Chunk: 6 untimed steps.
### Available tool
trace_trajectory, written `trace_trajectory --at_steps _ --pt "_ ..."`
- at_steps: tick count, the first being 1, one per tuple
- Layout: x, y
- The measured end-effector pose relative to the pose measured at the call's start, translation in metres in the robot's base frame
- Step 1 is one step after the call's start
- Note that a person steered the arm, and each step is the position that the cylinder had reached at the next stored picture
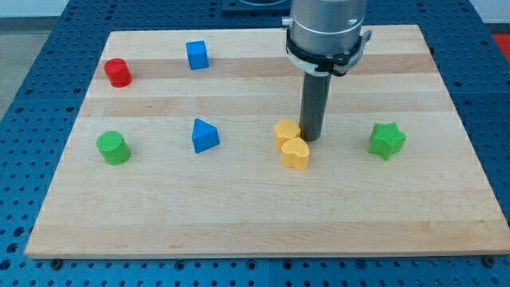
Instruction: Place the arm in between the red star and blue cube
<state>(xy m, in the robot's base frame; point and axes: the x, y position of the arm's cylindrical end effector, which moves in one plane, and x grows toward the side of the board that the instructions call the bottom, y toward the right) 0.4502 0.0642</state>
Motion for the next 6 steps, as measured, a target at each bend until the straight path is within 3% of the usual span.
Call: trace_trajectory --at_steps 1,3,4,6 --pt "-0.010 0.000" --pt "-0.139 -0.020" --pt "-0.170 -0.044" --pt "-0.190 -0.124"
